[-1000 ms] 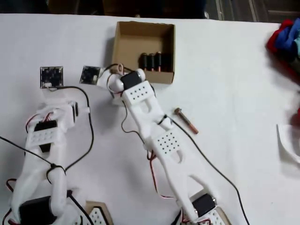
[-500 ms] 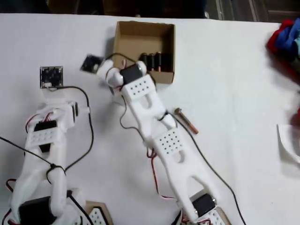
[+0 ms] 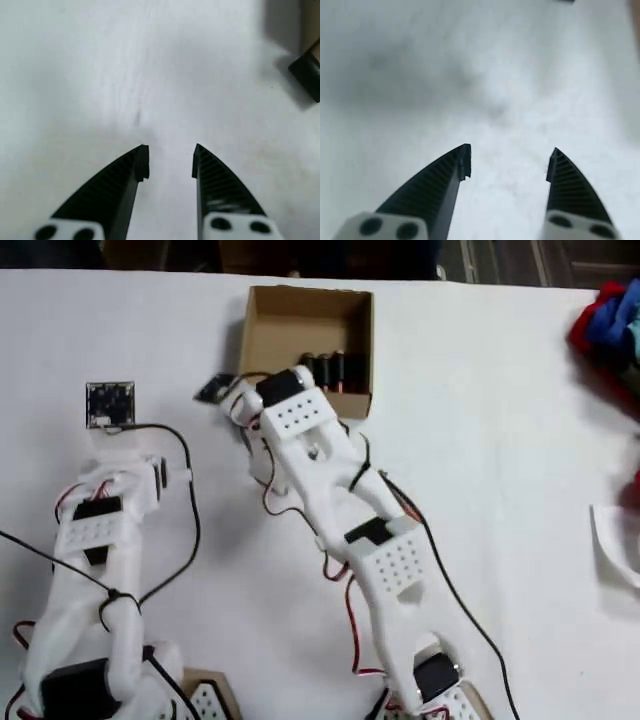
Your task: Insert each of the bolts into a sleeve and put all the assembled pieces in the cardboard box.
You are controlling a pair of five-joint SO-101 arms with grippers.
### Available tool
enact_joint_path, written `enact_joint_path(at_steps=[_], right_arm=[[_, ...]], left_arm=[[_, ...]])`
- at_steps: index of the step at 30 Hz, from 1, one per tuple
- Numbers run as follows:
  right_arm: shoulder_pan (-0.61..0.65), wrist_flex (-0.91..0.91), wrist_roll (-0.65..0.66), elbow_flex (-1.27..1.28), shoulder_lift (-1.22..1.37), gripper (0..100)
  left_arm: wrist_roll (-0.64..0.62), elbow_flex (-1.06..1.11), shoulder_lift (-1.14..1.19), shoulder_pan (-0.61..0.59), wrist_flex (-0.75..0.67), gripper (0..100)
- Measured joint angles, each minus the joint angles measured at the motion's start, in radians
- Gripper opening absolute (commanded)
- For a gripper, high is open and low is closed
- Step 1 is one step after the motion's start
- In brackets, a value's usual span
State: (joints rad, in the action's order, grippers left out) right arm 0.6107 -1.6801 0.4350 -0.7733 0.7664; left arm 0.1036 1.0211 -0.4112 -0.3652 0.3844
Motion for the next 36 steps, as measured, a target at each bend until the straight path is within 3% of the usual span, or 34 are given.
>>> enact_joint_path(at_steps=[8, 15, 24, 26, 28, 29, 31, 36], right_arm=[[0.002, 0.359, -0.295, 0.002, 0.069, 23.9], [0.029, 0.568, -0.433, -0.002, 0.186, 23.8], [0.028, 0.588, -0.437, -0.216, 0.342, 22.4], [0.029, 0.585, -0.439, -0.273, 0.387, 15.8], [0.025, 0.569, -0.440, -0.330, 0.419, 2.2], [0.021, 0.555, -0.440, -0.361, 0.434, 1.0], [0.018, 0.532, -0.439, -0.411, 0.459, 4.4], [0.025, 0.446, -0.439, -0.468, 0.477, 2.0]], left_arm=[[-0.221, 0.000, 0.000, -0.130, 0.000, 16], [-0.245, 0.000, 0.000, -0.146, 0.000, 16], [-0.245, 0.000, 0.000, -0.144, -0.002, 16], [-0.245, 0.000, 0.000, -0.144, -0.002, 16], [-0.245, 0.000, 0.000, -0.144, -0.002, 16], [-0.245, 0.000, 0.000, -0.144, -0.002, 16], [-0.245, 0.000, 0.000, -0.144, -0.002, 16], [-0.245, 0.000, 0.000, -0.144, -0.002, 16]])
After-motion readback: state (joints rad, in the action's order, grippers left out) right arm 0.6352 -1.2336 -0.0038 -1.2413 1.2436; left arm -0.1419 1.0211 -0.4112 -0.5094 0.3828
